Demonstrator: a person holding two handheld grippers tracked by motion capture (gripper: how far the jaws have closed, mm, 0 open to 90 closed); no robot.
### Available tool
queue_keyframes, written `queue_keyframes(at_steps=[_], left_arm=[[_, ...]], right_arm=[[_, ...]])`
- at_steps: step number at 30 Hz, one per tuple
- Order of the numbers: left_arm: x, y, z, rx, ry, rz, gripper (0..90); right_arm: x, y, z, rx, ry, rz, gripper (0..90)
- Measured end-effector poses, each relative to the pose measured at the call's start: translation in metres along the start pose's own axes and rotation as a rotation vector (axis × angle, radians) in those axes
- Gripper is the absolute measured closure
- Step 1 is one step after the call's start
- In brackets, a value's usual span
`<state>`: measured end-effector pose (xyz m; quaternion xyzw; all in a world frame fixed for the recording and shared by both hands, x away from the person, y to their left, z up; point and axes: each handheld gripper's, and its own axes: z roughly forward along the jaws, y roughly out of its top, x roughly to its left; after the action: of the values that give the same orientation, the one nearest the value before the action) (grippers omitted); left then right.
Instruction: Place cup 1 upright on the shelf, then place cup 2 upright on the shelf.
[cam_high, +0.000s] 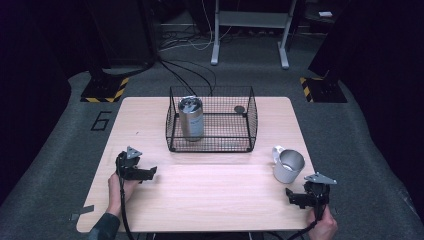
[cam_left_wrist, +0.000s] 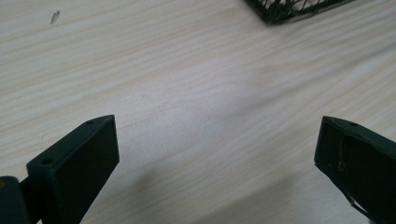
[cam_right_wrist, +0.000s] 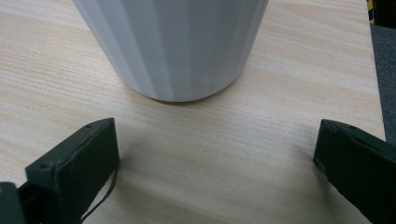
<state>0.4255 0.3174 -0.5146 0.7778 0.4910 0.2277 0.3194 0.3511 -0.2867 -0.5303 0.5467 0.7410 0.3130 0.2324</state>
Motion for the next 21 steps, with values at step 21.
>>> queue_keyframes(at_steps=[21], left_arm=[[0.024,-0.011,0.013,0.003,-0.091,0.04,0.0]], right_arm=[[0.001,-0.001,-0.001,-0.003,0.012,-0.007,0.0]])
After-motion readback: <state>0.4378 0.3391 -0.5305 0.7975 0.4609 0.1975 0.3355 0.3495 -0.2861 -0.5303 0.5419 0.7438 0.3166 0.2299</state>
